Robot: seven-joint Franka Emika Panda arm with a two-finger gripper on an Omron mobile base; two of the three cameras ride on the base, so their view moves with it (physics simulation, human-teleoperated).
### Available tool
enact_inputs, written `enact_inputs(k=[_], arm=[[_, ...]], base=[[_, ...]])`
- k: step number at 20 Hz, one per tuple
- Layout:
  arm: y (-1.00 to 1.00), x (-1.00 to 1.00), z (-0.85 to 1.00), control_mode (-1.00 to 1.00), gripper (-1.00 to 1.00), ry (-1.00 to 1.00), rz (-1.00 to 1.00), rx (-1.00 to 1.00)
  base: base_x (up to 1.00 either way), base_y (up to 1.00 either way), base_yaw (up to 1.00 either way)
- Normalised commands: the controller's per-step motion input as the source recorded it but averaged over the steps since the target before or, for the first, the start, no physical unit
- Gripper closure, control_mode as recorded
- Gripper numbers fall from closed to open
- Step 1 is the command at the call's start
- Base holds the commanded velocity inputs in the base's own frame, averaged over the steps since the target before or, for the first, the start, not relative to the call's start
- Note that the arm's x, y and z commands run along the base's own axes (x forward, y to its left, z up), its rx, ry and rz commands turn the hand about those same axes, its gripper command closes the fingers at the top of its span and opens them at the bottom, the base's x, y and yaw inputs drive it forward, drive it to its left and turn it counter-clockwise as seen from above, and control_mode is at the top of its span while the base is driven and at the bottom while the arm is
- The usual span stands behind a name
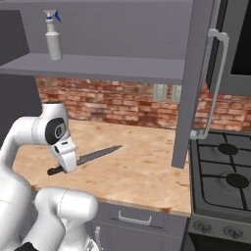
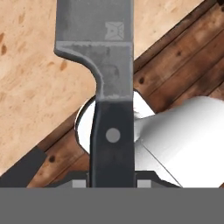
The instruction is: Move the cutting board and knife to the sink. Then move spray from the cabinet to the counter.
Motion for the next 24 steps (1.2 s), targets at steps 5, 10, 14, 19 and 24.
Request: enact_inputs(k=[5,10,14,19,24], arm=[[0.00,-0.38,0.30,-1.00,1.00,0.00,-0.04,0.00],[0.00,-0.20,0.16,-1.00,1.00,-0.02,-0.01,0.00],[0.00,0.00,0.00,-1.00,1.00,-0.01,0.00,0.00],[0.00,0.00,0.00,-1.00,1.00,0.00,0.00,0.00],[0.00,0.00,0.00,1.00,1.00,0.00,0.00,0.00]], base=[[0.00,0.00,0.00],[0.00,0.00,0.00],[0.00,0.00,0.00],[0.00,0.00,0.00],[-0.22,0.00,0.00]])
